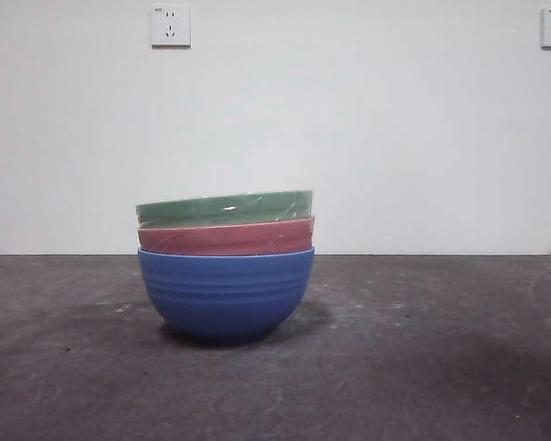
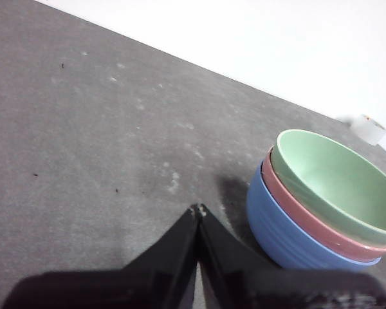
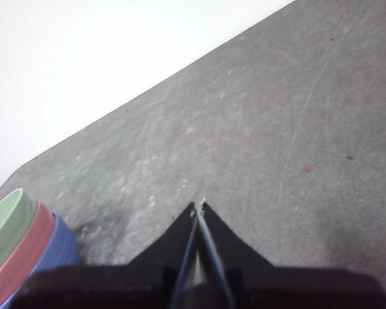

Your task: Pick up the green bowl on the top,put the green bowl on the left,pick up the red bowl in the middle,put the red bowl on the right

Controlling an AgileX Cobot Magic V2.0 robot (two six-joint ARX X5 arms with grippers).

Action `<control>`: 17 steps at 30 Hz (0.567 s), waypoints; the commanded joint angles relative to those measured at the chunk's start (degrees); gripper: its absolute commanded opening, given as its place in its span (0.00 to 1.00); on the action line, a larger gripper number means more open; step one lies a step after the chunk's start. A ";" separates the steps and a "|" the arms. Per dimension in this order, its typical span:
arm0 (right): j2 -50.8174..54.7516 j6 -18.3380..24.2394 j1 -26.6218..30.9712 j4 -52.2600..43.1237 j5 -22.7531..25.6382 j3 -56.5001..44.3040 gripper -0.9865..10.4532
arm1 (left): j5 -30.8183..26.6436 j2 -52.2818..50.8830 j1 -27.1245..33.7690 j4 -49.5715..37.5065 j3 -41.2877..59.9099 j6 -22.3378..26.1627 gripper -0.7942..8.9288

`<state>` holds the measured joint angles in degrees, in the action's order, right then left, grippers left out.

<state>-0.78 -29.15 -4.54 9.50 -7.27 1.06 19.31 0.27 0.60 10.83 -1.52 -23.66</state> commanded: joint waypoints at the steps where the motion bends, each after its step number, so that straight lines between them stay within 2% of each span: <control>1: -0.87 -1.25 0.02 0.24 -0.35 1.14 0.08 | 0.50 0.15 0.11 -0.02 -0.09 -0.85 0.08; 9: -9.35 -0.48 0.02 3.80 -0.39 10.84 0.08 | 0.37 6.45 0.11 2.23 -7.87 -0.63 0.08; 14: -17.05 4.39 0.02 6.67 -0.44 19.56 0.08 | 0.46 13.97 0.11 2.32 -14.60 0.07 0.08; 17: -22.45 8.33 0.02 8.31 -2.36 25.53 0.08 | 2.56 19.69 0.11 2.75 -19.61 3.74 0.08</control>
<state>-21.85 -24.32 -4.51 17.96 -8.95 24.77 20.99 18.68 0.60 13.69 -19.99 -22.81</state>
